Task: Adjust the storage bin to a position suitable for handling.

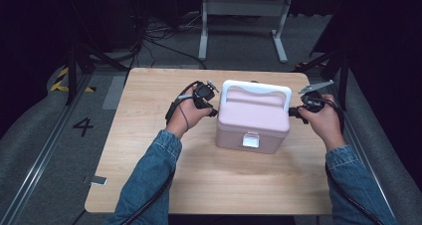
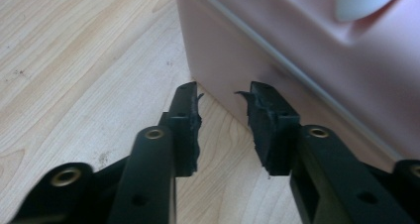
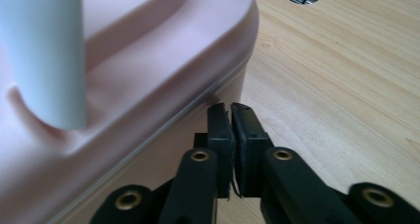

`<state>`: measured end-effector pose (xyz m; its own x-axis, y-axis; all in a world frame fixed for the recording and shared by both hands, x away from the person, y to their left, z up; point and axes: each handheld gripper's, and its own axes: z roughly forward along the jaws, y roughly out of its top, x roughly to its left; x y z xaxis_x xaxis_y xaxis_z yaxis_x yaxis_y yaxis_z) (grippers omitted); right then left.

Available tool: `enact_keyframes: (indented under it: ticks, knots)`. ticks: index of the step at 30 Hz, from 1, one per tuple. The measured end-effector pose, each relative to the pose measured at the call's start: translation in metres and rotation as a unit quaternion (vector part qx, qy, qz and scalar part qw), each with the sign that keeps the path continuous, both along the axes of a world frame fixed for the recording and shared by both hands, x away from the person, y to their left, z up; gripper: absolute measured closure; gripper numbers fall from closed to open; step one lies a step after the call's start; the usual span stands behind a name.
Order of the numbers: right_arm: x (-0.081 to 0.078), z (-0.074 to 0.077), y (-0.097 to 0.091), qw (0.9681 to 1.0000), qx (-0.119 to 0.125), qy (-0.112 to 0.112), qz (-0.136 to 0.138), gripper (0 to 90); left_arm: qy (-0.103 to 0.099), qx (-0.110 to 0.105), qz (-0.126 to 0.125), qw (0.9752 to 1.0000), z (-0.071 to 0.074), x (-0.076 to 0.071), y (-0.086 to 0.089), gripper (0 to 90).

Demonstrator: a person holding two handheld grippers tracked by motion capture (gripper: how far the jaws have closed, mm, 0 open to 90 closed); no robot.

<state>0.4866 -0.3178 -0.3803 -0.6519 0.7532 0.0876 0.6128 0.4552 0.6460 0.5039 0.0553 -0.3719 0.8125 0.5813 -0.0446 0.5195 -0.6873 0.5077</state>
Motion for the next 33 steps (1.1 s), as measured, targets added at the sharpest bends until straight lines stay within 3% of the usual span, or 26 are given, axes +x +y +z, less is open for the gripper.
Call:
enact_keyframes:
  ticks: [4, 10, 15, 19, 27, 29, 33]
  knots:
    - [-0.003, 0.001, 0.001, 1.0000, 0.009, 0.000, 0.002, 90.0, -0.002, 0.027, -0.008, 0.9996, 0.004, -0.008, -0.007, 81.9]
    - [-0.009, 0.005, 0.008, 1.0000, -0.005, 0.001, -0.001, 90.0, 0.010, 0.001, -0.003, 0.9999, 0.001, -0.012, 0.000, 85.9]
    - [-0.022, 0.005, 0.018, 0.9999, -0.002, 0.004, 0.011, 90.0, 0.000, 0.003, 0.011, 0.9999, 0.001, -0.025, 0.009, 89.6]
    - [-0.034, 0.005, 0.026, 0.9997, 0.001, 0.008, 0.022, 90.0, -0.001, -0.002, 0.011, 0.9999, 0.000, -0.040, 0.019, 89.9]
    - [-0.067, 0.007, 0.040, 0.9988, -0.003, 0.016, 0.045, 90.0, -0.002, 0.016, -0.014, 0.9998, 0.003, -0.086, 0.036, 89.8]
    - [-0.078, 0.007, 0.042, 0.9982, 0.006, 0.025, 0.054, 90.0, -0.011, 0.022, -0.016, 0.9996, 0.003, -0.098, 0.040, 89.0]
    - [-0.095, 0.006, 0.046, 0.9968, 0.026, 0.025, 0.071, 90.0, -0.001, 0.010, -0.011, 0.9999, 0.002, -0.117, 0.051, 87.5]
